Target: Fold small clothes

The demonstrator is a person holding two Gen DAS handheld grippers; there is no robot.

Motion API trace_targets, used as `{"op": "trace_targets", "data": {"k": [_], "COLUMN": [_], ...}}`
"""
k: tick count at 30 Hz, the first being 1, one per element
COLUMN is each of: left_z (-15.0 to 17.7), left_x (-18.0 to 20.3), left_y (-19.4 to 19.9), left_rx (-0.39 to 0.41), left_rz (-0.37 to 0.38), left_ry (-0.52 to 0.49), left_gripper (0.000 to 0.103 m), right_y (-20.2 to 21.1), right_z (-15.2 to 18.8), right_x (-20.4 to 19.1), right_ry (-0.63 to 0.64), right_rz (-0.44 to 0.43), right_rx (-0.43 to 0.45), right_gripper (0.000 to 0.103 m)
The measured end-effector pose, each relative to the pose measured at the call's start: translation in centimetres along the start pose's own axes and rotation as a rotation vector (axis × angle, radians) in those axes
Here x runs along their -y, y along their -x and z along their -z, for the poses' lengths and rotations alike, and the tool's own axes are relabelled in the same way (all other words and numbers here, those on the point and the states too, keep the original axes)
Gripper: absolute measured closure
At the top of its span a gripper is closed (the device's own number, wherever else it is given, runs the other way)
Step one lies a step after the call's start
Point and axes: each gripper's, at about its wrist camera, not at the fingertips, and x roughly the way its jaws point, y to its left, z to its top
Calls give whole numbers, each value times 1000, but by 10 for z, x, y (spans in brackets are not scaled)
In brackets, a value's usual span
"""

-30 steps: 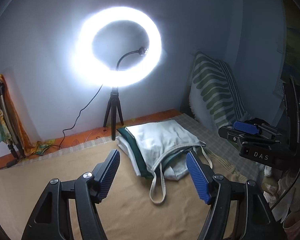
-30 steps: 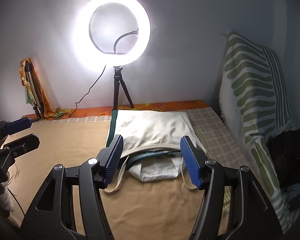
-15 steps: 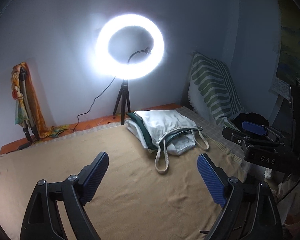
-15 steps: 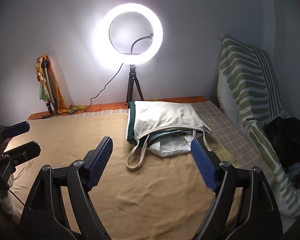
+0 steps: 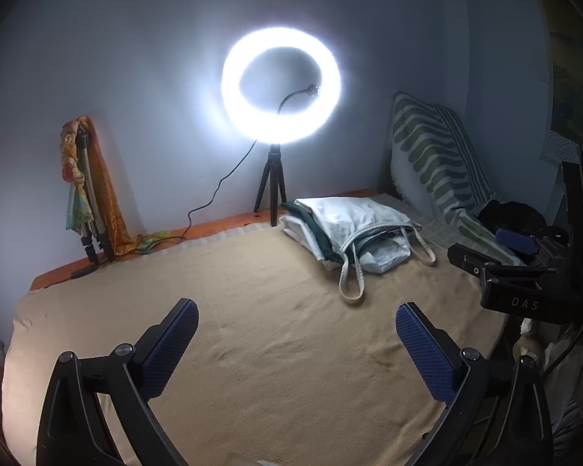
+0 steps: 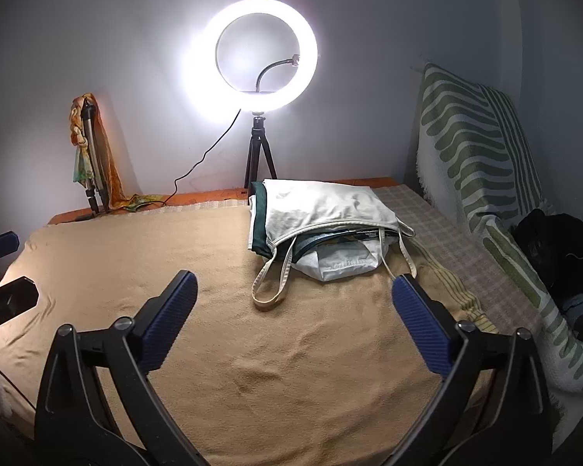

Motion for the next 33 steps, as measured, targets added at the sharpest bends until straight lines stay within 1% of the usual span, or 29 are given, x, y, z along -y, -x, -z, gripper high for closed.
{"op": "trace_targets", "data": {"k": [4,7,11,19,33], "left_z": [8,10,13,14,12], "left_x": [-3,-3,0,0,-4], "left_y": [0,-6,-5,-1,3], "left_rx": [21,-9,-1,6,11], "left_rz": [-43,-58,-72,-79,-72], "left_ry": [-5,-18,-32,-37,-39], "left_gripper": [0,0,0,0,0], "right_y": [-1,-2,-1,-5,-6], "right_z": [0,-1,-1,0,4], "right_x": [-2,-3,-5,-6,-10], "right_ry": [0,-3,-6,-17,-17], "right_rz": [9,6,7,-14,-15], "right_rx": [15,27,29,19,13], "right_gripper": [0,0,0,0,0]}}
